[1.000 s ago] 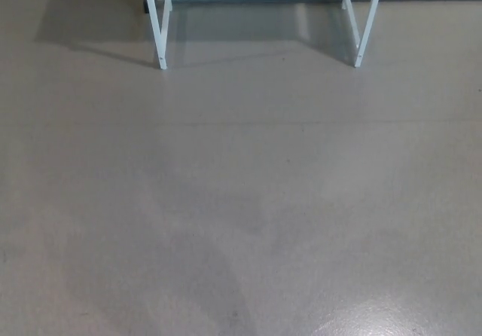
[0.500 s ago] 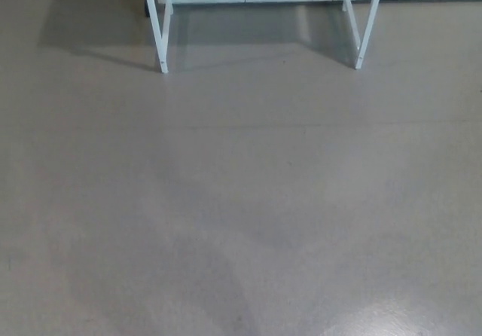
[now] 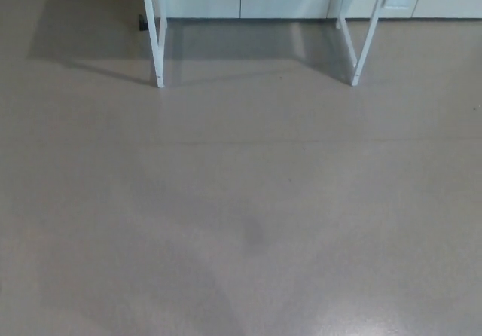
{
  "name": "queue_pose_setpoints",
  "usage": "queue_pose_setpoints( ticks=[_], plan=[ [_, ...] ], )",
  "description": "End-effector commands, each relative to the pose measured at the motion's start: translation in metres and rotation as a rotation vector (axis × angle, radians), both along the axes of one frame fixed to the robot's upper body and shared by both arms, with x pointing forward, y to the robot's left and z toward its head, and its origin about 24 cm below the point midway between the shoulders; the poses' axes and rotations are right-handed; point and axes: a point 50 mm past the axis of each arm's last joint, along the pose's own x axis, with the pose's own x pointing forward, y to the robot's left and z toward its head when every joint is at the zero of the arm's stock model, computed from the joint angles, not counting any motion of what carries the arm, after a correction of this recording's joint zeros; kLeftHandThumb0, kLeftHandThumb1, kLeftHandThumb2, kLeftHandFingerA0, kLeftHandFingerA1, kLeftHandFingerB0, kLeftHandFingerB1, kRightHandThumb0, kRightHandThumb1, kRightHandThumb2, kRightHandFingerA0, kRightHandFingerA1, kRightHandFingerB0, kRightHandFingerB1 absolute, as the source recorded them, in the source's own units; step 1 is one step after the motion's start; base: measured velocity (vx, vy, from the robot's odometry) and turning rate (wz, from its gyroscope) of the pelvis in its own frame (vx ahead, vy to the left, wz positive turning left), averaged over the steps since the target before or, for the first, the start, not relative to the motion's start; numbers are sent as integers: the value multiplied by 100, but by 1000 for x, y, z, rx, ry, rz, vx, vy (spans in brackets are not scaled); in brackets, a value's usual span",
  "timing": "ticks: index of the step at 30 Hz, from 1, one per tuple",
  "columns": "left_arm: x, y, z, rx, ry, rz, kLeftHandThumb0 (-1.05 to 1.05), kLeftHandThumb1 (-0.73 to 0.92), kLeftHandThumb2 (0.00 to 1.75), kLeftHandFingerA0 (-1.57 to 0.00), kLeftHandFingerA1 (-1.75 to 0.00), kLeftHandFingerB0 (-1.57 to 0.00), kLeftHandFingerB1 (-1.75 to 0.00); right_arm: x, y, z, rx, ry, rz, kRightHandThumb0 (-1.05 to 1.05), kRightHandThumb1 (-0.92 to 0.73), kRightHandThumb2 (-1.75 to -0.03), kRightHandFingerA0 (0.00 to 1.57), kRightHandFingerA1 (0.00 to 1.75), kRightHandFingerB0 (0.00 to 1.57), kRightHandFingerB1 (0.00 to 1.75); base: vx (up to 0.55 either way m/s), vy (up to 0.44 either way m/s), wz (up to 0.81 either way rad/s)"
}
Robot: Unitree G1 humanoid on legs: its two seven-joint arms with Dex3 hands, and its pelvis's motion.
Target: The robot walks towards a desk on which an eraser is kept on the left hand side and a container is kept on the right hand side. The robot picks up the eraser using its left hand and places it in the container.
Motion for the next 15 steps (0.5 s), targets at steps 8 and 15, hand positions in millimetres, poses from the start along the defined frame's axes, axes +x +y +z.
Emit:
queue_pose_setpoints(
  ticks=[8, 15],
  plan=[
    [6, 5, 2, 118, -19, -33, -42, 64, 59, -36, -41, -29, -30, 3, -16, 1, -73, 37, -11, -53, -26, -68, 51, 67, 41, 53, 214, 19, 8],
    [5, 5, 2, 121, -22, -35, -41, 64, 59, -36, -40, -29, -30, 4, -14, 2, -73, 46, 10, -54, -27, -68, 49, 65, 39, 52, 296, -165, 23]
  ],
)
